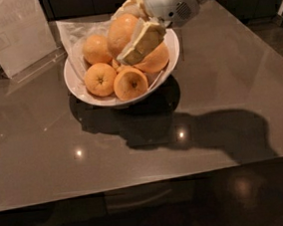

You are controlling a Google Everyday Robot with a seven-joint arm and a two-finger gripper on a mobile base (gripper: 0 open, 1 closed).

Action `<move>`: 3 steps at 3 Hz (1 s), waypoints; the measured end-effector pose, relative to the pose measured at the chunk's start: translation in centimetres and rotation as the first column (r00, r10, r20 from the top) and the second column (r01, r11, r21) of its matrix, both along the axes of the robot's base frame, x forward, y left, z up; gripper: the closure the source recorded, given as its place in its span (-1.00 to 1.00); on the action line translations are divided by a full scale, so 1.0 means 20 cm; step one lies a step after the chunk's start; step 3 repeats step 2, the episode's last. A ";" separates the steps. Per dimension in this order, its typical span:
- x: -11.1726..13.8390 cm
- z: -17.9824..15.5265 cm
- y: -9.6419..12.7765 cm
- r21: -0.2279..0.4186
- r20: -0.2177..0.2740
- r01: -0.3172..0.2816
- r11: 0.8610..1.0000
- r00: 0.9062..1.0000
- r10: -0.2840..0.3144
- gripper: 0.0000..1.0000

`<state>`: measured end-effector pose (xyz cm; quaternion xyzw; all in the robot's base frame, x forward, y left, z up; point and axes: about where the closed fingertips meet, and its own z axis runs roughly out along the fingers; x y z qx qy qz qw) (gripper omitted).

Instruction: Pick orange from white bowl

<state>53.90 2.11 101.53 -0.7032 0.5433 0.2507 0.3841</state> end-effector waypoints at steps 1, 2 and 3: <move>-0.05 0.01 -0.10 0.041 0.000 0.039 0.998 0.999 -0.039 1.00; -0.06 0.01 -0.12 0.046 -0.001 0.049 0.998 0.999 -0.049 1.00; -0.06 0.01 -0.12 0.046 -0.001 0.049 0.998 0.999 -0.049 1.00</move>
Offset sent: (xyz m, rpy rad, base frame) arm -0.0088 -0.0161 0.0015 0.0350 -0.0010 -0.0325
